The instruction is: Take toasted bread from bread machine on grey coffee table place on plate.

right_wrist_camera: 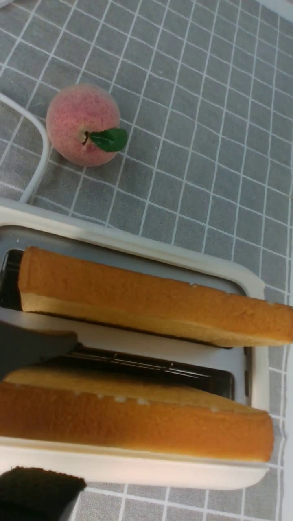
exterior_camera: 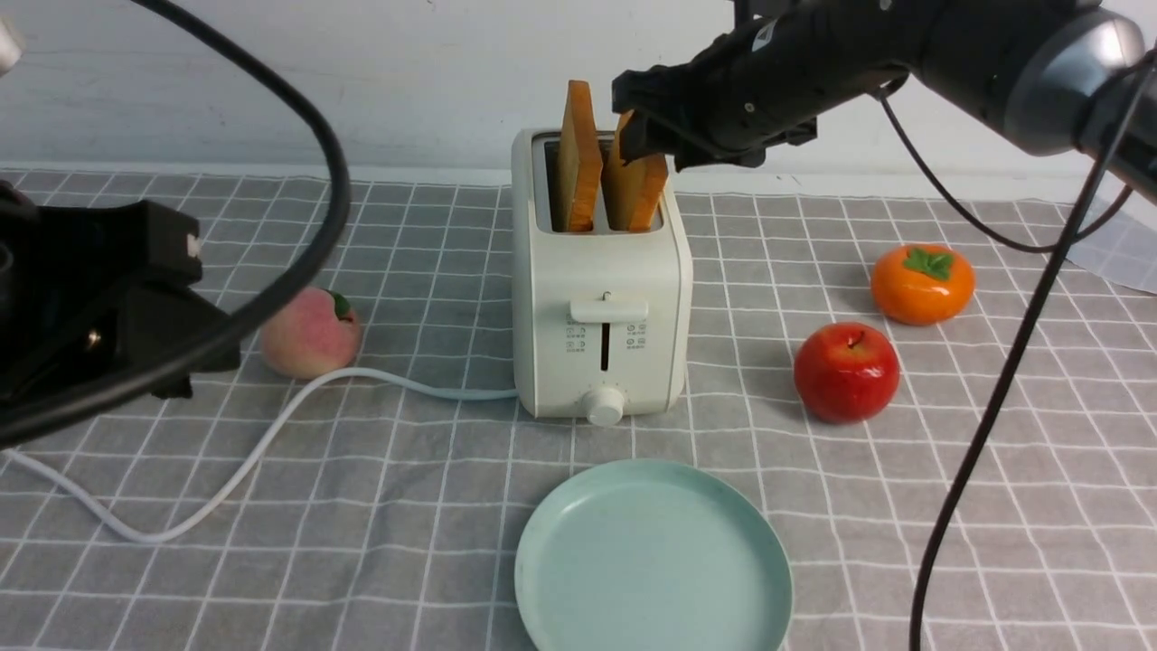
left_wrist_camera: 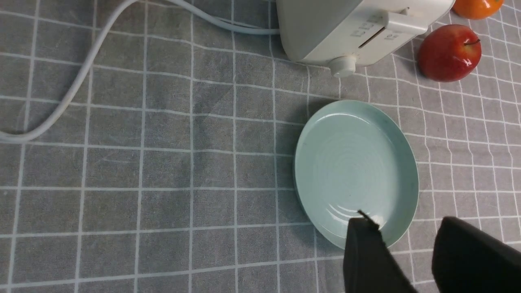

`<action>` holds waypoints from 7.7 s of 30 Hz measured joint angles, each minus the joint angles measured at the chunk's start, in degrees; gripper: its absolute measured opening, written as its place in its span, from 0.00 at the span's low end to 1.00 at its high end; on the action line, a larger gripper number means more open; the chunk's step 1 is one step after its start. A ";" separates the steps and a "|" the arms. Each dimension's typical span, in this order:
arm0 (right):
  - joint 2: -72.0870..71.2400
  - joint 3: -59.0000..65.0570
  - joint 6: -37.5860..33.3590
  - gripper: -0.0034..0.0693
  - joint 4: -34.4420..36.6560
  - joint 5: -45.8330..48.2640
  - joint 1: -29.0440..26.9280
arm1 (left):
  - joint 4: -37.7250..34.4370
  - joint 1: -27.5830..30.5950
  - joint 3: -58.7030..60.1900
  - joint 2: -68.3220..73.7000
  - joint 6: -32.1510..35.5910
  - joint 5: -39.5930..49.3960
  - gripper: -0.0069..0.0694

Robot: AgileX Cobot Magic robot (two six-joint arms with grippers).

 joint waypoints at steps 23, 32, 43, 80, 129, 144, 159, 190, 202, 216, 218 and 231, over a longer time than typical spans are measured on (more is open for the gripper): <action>-24.64 1.94 -7.26 0.17 -3.09 24.26 -10.71 | -0.04 0.00 0.00 0.00 0.00 -1.95 0.40; -25.30 32.20 -10.41 0.17 13.19 25.33 -4.85 | -0.36 0.00 0.00 0.10 0.00 -2.86 0.40; -25.30 55.25 -23.81 0.17 38.87 3.16 -0.60 | -1.27 0.00 0.00 0.10 0.00 -0.44 0.40; -59.33 65.32 -43.43 0.79 31.27 16.40 -0.60 | -48.15 -0.10 -2.95 14.05 48.93 -9.75 0.40; -68.72 66.79 -20.60 0.79 5.50 18.79 -0.60 | 38.86 -20.19 -49.79 61.29 -17.61 -19.20 0.67; -68.72 66.79 -20.60 0.79 6.81 18.74 -0.60 | 38.78 -20.19 -49.79 58.04 -17.67 -12.25 0.21; -68.72 66.79 -20.60 0.79 6.99 18.80 -0.60 | 43.62 -20.19 -50.14 32.50 -13.21 12.21 0.21; -68.72 66.79 -20.60 0.80 14.54 18.19 -0.60 | -25.36 -20.12 -8.11 40.91 25.85 -12.55 0.22; -68.72 66.79 -20.81 0.67 14.54 17.89 -0.60 | -13.95 -20.06 -8.11 43.78 18.90 -18.29 0.54; -68.72 66.79 -17.77 0.02 10.82 11.25 -0.60 | 6.19 -17.90 -8.11 31.49 3.24 -6.36 0.92; -68.72 66.79 -16.01 0.02 7.04 9.28 -0.60 | 9.07 -17.49 -8.11 28.14 0.33 -4.19 0.86; -84.87 75.41 -1.29 0.02 -13.45 -1.20 -0.60 | 18.69 -17.33 0.10 5.06 -2.30 -4.08 0.12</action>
